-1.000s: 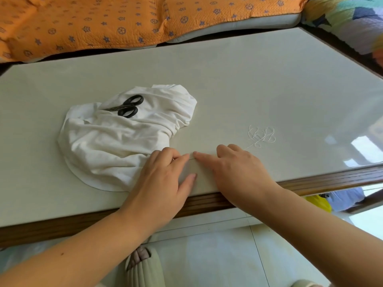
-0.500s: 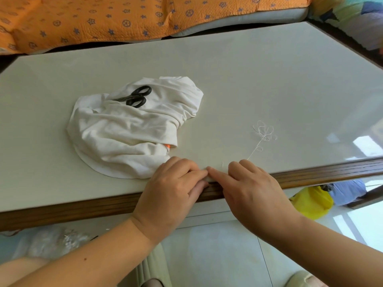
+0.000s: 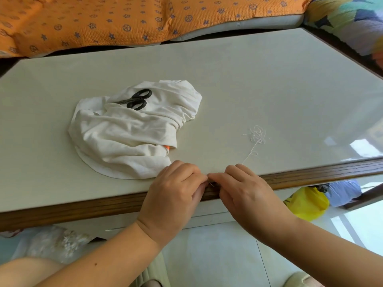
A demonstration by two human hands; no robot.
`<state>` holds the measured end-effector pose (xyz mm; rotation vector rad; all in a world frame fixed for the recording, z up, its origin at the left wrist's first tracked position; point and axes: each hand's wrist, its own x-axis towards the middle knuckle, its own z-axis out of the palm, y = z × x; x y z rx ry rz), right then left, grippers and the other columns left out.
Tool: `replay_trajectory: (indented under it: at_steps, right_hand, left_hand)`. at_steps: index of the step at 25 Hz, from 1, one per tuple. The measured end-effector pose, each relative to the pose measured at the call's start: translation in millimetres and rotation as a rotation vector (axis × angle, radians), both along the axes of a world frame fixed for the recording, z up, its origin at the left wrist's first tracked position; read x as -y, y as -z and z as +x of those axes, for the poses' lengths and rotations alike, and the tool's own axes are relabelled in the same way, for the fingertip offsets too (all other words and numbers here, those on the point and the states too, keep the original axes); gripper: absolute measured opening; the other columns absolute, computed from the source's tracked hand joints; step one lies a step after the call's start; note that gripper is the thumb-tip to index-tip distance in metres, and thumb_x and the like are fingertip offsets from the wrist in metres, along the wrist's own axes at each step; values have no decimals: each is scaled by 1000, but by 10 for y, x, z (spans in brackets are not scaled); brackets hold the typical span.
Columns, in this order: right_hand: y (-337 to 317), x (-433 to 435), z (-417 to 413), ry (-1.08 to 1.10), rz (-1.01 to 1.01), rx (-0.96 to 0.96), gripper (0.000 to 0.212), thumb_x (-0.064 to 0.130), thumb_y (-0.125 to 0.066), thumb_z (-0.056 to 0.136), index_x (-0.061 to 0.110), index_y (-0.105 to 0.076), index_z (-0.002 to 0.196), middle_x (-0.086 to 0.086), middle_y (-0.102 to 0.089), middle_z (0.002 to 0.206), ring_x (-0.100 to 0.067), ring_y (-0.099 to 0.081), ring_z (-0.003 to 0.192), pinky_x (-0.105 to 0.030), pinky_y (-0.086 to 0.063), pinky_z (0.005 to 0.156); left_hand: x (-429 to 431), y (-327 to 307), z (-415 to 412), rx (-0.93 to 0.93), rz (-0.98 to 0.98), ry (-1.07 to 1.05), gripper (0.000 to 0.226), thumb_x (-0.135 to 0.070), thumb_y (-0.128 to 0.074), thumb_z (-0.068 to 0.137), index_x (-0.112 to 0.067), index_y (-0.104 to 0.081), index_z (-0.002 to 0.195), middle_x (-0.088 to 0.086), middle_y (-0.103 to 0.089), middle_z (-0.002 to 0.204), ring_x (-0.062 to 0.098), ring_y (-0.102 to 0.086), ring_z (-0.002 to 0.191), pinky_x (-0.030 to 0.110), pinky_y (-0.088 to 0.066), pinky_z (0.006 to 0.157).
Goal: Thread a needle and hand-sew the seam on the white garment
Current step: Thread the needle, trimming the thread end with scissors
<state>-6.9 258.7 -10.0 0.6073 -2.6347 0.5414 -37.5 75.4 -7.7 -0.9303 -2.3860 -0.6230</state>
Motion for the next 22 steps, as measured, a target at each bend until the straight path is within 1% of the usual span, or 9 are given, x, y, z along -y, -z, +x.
replay_trajectory:
  at_steps: [3,5,8,10,13,15,18,20,22]
  right_hand:
    - [-14,7,46,2,12,19,22,4,-51,87,9,-67,102,-1,-51,77,-21,-47,66,-37,-51,56]
    - [-34,8,69,23,-21,-14,16,12,-53,91,9,-68,96,-1,-52,77,-20,-48,66,-32,-49,59]
    - [-39,11,63,68,-89,-43,16,21,-55,89,11,-66,82,1,-52,74,-18,-48,65,-26,-42,63]
    - [-28,32,53,97,-108,-37,17,21,-57,88,12,-65,77,1,-52,73,-17,-47,65,-26,-41,62]
    - [-11,95,42,107,-107,-35,12,15,-63,85,11,-64,73,1,-51,70,-18,-47,63,-28,-44,58]
    - [-2,134,24,110,-104,-57,14,14,-61,85,11,-62,71,0,-50,69,-18,-46,62,-29,-43,56]
    - [-32,141,-1,135,-115,-85,19,15,-54,86,10,-59,68,0,-48,66,-18,-44,59,-27,-40,56]
    - [-106,96,-20,139,-148,-102,18,15,-53,86,9,-59,70,0,-49,67,-19,-46,60,-25,-38,59]
    - [-196,34,-46,135,-181,-98,18,18,-53,87,9,-61,74,0,-52,71,-18,-49,63,-22,-39,63]
  left_hand:
    - [4,13,1,8,10,12,8,-12,-68,89,-10,-71,82,1,-61,78,24,-55,71,39,-50,65]
    - [10,22,-5,8,24,24,7,-11,-69,89,-11,-72,82,1,-62,79,24,-56,72,39,-50,65]
    - [17,39,-10,-4,43,41,6,-10,-70,88,-10,-73,83,2,-64,81,24,-58,73,39,-51,66]
    - [15,40,-7,-12,48,43,4,-8,-71,86,-9,-73,82,3,-65,81,25,-58,73,39,-51,65]
    - [12,34,-1,-6,56,44,4,-7,-71,86,-9,-73,82,3,-65,81,25,-59,73,39,-51,65]
    - [17,34,-3,2,52,53,5,-8,-70,86,-9,-73,83,2,-65,81,24,-58,74,38,-51,66]
    - [25,6,-6,32,29,48,6,-13,-69,88,-12,-73,84,0,-62,81,22,-56,74,37,-50,66]
    - [0,-91,-53,44,25,20,6,-19,-70,88,-16,-74,84,-2,-60,82,20,-53,74,37,-49,65]
    - [-60,-235,-149,12,12,22,6,-23,-71,86,-19,-74,82,-5,-61,83,19,-53,74,36,-48,65]
